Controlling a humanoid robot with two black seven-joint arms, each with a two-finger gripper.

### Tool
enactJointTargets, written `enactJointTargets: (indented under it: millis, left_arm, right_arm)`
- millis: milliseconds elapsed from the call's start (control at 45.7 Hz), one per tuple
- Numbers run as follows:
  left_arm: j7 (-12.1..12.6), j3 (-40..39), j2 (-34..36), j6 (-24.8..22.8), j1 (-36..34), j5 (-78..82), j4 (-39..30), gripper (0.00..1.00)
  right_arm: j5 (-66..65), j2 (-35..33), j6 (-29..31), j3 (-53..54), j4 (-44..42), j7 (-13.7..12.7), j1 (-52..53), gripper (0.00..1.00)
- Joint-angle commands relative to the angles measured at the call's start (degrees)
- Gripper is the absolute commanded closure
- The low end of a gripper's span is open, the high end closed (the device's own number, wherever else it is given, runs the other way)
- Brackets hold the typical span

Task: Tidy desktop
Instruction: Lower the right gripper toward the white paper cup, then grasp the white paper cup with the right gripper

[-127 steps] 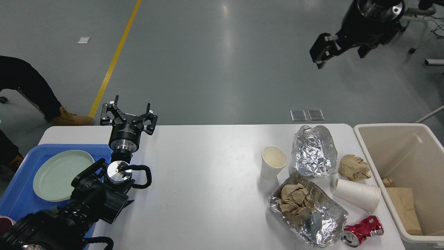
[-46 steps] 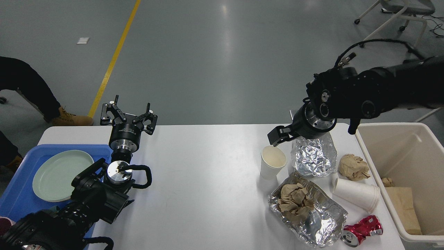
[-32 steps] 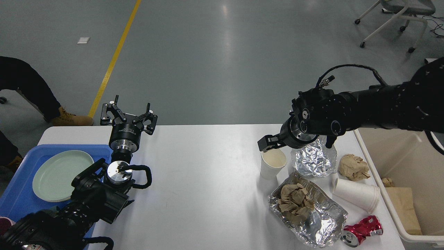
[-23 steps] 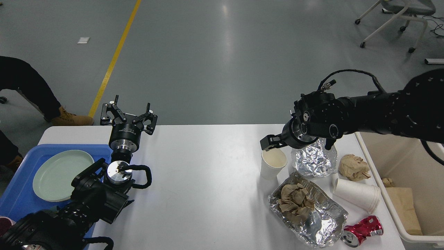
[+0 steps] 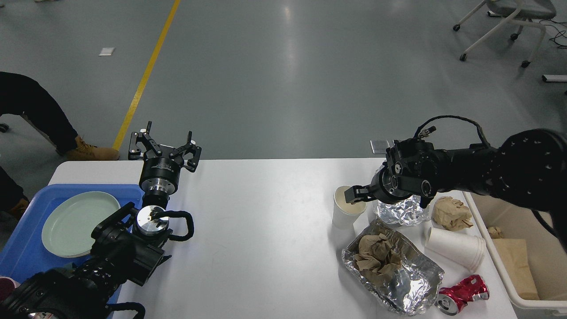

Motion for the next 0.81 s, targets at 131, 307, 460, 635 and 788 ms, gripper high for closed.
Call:
enactJointTargets:
  millis: [131, 307, 460, 635, 788]
  left_arm:
    - [0.0, 0.1, 0.1, 0.0, 0.0, 0.0, 0.0, 0.03]
    - [0.0, 0.0, 0.0, 0.0, 0.0, 0.0, 0.0, 0.03]
    - [0.0, 0.0, 0.1, 0.0, 0.0, 0.0, 0.0, 0.03]
    - [0.0, 0.1, 0.1, 0.0, 0.0, 0.0, 0.0, 0.03]
    - [0.0, 0.1, 0.1, 0.0, 0.0, 0.0, 0.0, 0.03]
  right_arm:
    - [0.1, 1.9, -2.6, 0.1, -3.3, -0.1, -4.7, 0.21]
    - [0.4, 1.9, -0.5, 0.2, -2.7, -0.5, -4.9, 1.00]
    - [0.4, 1.9, 4.6, 1.2, -2.9, -0.8, -4.2, 1.00]
    - [0.4, 1.8, 6.2, 2.9, -2.7, -0.9, -3.1, 1.00]
    - [0.4, 1.7, 7.9, 2.9, -2.6, -0.9, -1.6, 1.00]
